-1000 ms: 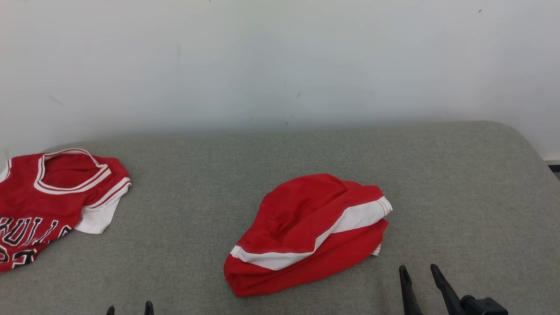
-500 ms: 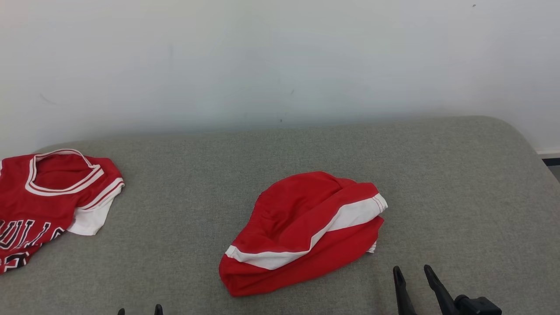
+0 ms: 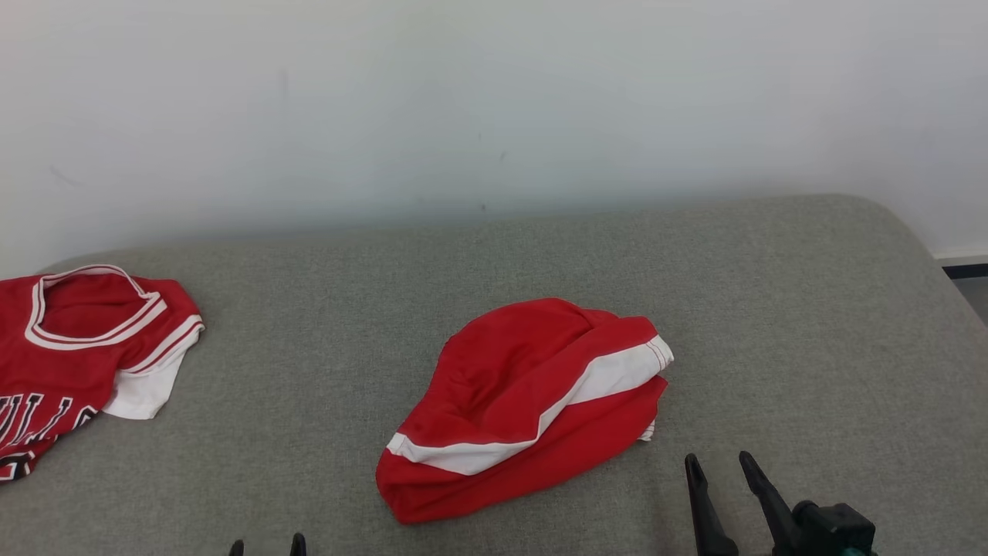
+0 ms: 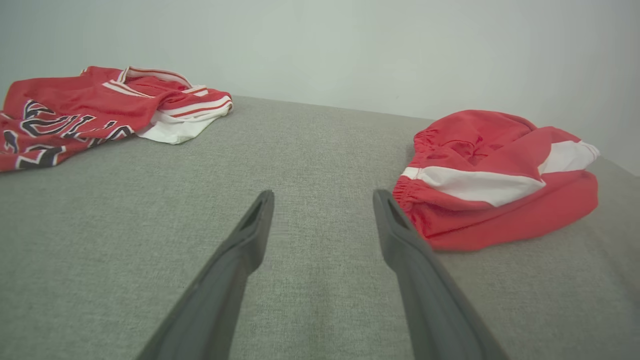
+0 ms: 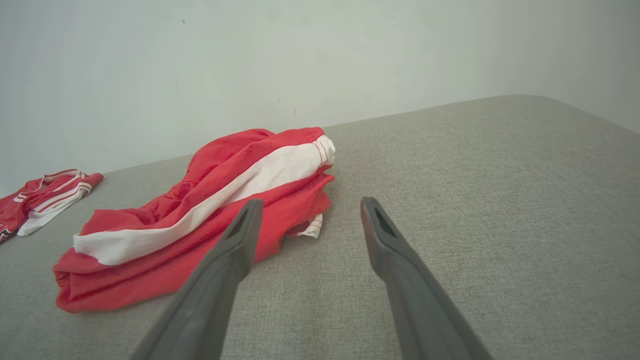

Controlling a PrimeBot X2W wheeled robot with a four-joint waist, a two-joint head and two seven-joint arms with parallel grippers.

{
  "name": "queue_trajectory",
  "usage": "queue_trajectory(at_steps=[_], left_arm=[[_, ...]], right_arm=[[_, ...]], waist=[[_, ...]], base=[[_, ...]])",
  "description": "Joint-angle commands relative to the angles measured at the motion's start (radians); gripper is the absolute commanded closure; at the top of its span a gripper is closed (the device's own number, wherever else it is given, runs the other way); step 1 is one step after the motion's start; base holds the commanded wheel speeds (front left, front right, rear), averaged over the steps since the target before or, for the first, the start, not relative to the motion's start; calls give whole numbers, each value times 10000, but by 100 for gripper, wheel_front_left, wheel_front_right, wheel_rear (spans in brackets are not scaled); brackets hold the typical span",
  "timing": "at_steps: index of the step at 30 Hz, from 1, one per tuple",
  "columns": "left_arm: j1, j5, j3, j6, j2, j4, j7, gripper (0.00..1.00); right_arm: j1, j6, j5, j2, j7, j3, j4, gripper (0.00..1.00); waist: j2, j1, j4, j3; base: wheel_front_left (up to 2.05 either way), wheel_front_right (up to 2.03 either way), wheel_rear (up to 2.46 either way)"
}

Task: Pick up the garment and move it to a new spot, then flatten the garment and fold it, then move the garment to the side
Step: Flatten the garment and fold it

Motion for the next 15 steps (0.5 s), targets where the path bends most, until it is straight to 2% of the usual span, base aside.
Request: queue_trajectory(at_steps=[1, 4, 8, 15], left_arm=[[-314, -137, -61, -87, 90, 200, -33, 0], [-1041, -437, -464, -260, 415, 844, 146, 0], [-2434, -798, -1670, -343, 1175, 1619, 1205, 0], [-4809, -3246, -4009, -307, 2487, 2648, 3077, 0]], right_arm=[[-210, 39, -122, 17, 92, 24, -56, 0], [-475, 39, -381, 17, 280, -54, -189, 0], [-730, 39, -535, 19, 448, -99, -420, 0], [-927, 39, -385, 17, 539, 220, -508, 0]], waist=[[0, 0, -30, 53], [0, 0, -57, 114], [0, 0, -143, 233], [0, 0, -672, 511]], base=[[0, 0, 0], [0, 0, 0], [0, 0, 0], [0, 0, 0]])
